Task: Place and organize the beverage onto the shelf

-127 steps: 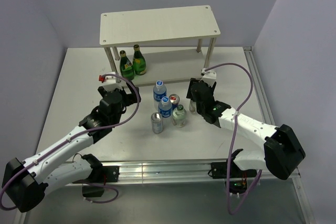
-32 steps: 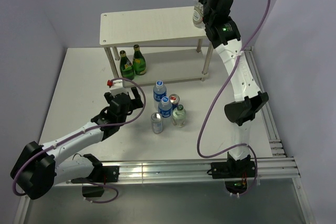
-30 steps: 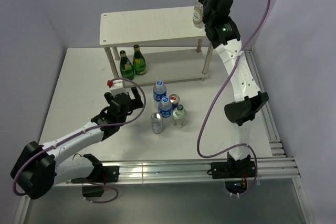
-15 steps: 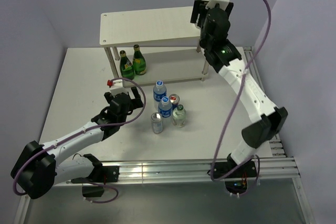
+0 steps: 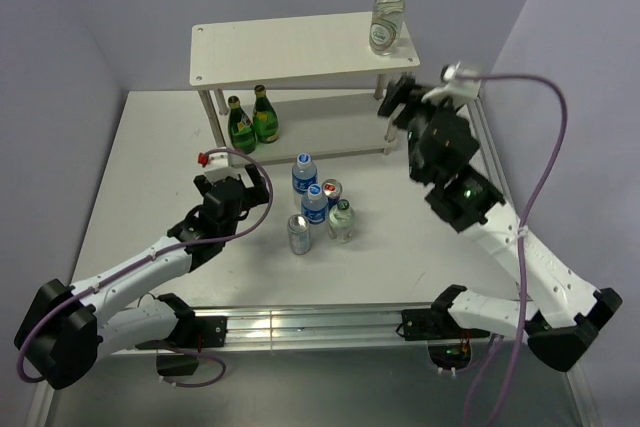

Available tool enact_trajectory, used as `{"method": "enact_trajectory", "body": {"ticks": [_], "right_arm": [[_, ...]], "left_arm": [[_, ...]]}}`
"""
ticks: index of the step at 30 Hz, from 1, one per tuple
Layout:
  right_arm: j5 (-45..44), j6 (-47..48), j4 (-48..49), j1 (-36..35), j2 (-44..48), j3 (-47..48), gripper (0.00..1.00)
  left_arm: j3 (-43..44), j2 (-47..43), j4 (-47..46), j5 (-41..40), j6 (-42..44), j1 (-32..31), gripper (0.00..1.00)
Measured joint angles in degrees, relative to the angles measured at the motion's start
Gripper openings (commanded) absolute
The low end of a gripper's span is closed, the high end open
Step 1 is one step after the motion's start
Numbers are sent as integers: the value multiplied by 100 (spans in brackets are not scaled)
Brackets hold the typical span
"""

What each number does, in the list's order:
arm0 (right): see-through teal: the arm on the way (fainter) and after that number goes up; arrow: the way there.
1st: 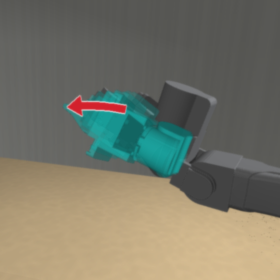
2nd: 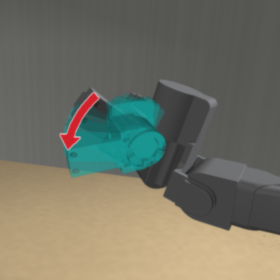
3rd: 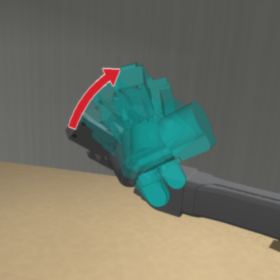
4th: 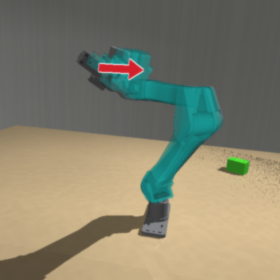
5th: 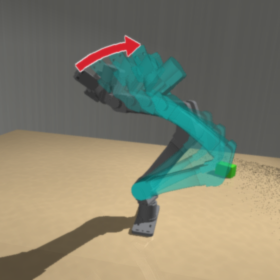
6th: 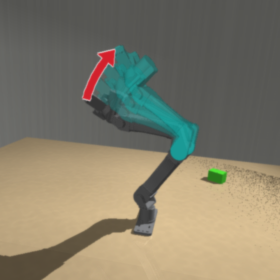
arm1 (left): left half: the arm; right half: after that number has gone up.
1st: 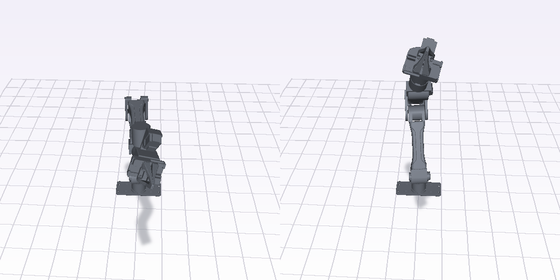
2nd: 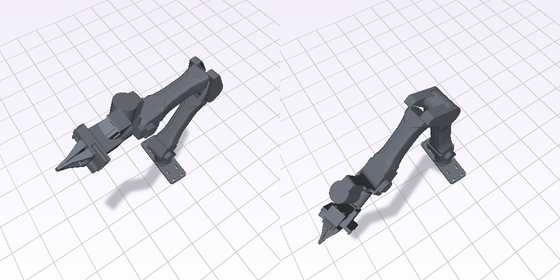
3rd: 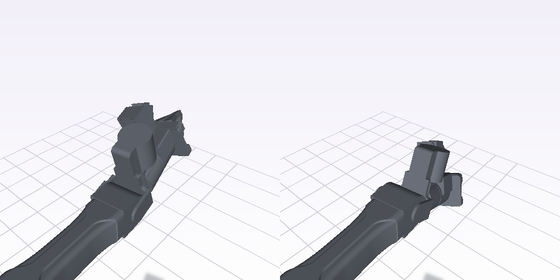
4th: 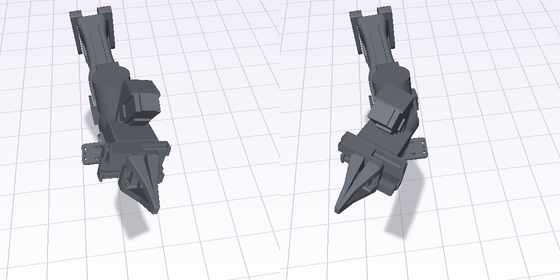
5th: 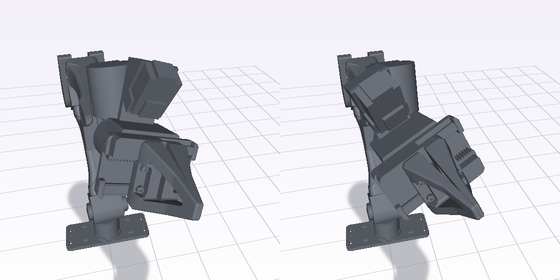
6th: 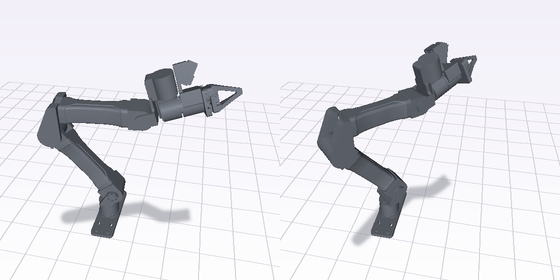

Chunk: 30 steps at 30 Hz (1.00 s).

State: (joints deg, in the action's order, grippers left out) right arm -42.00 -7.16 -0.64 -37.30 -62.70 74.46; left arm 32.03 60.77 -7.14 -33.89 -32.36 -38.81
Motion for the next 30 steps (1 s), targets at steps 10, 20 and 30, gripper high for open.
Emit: {"method": "enact_trajectory", "body": {"ticks": [10,20,30], "right_arm": [[-17,-1550,-605,-2291,981,-3377,79],[-90,-2116,-323,-2524,693,-3694,77],[-166,-2129,28,-2522,-90,-3703,69]], "left_arm": [[-118,-190,9,7,-7,0,99],[-151,-256,11,-2,-7,0,99],[-160,-262,13,-46,-7,0,99]]}}
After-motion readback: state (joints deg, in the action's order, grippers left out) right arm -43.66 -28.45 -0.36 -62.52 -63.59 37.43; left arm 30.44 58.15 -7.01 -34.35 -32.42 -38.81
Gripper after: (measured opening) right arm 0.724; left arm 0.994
